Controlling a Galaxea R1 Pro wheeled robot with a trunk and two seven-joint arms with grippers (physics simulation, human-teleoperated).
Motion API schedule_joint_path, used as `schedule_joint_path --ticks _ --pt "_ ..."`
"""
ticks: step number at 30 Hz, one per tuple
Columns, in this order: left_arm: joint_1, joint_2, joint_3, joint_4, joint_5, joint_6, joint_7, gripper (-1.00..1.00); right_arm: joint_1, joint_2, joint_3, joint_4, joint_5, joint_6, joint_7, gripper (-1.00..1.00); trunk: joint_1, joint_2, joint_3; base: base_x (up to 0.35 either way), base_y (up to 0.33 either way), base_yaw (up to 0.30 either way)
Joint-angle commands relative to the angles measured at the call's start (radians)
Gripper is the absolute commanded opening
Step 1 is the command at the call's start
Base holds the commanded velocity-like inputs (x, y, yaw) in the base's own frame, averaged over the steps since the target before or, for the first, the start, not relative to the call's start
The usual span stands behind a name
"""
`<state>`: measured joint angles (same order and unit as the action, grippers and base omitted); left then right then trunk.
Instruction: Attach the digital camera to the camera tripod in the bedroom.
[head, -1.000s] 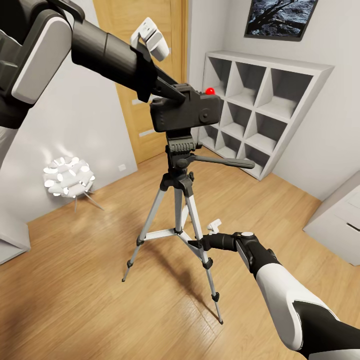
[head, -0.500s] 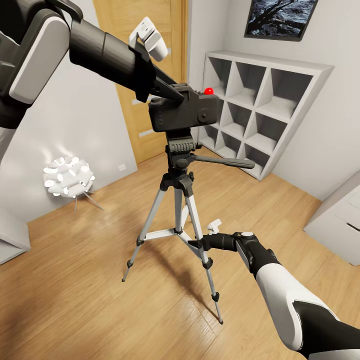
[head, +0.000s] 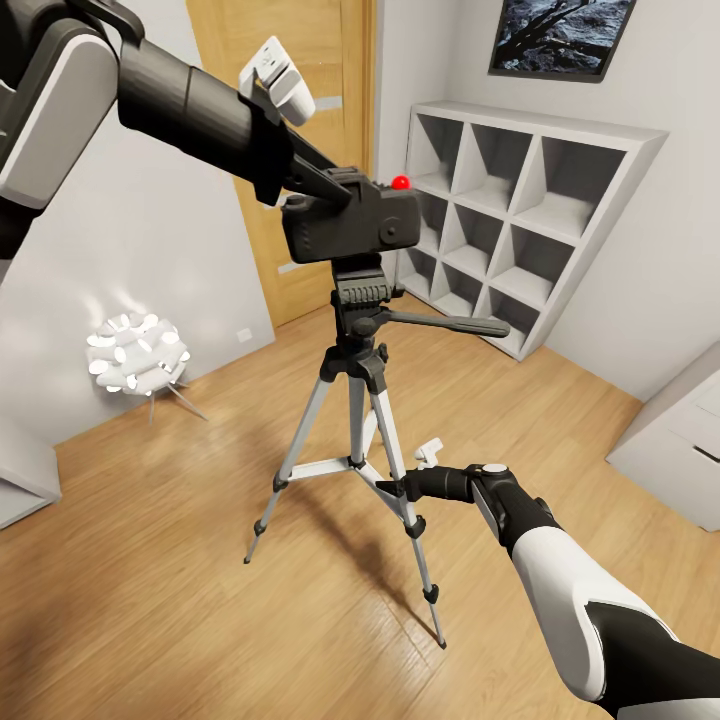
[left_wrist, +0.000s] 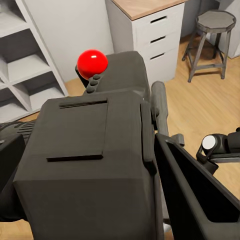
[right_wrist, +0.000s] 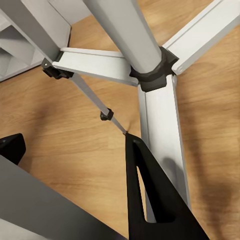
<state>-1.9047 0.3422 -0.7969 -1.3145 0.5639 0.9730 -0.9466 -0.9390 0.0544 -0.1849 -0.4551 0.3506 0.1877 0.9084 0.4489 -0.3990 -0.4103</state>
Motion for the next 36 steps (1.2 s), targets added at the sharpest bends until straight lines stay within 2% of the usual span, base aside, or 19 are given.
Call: schedule_joint_path --ticks 1,36 --pt "-0.002 0.001 -0.002 0.0 0.002 0.002 -0.003 -1.0 0.009 0.001 -0.001 0.018 0.054 0.009 -0.074 -1.0 0.001 -0.001 -0.002 0.0 0.0 0.0" --pt "-0.002 -0.006 -0.005 -0.003 0.004 -0.009 -0.002 -1.0 0.009 0.001 -0.001 0.018 0.054 0.007 -0.074 -1.0 0.001 -0.001 -0.002 0.0 0.0 0.0"
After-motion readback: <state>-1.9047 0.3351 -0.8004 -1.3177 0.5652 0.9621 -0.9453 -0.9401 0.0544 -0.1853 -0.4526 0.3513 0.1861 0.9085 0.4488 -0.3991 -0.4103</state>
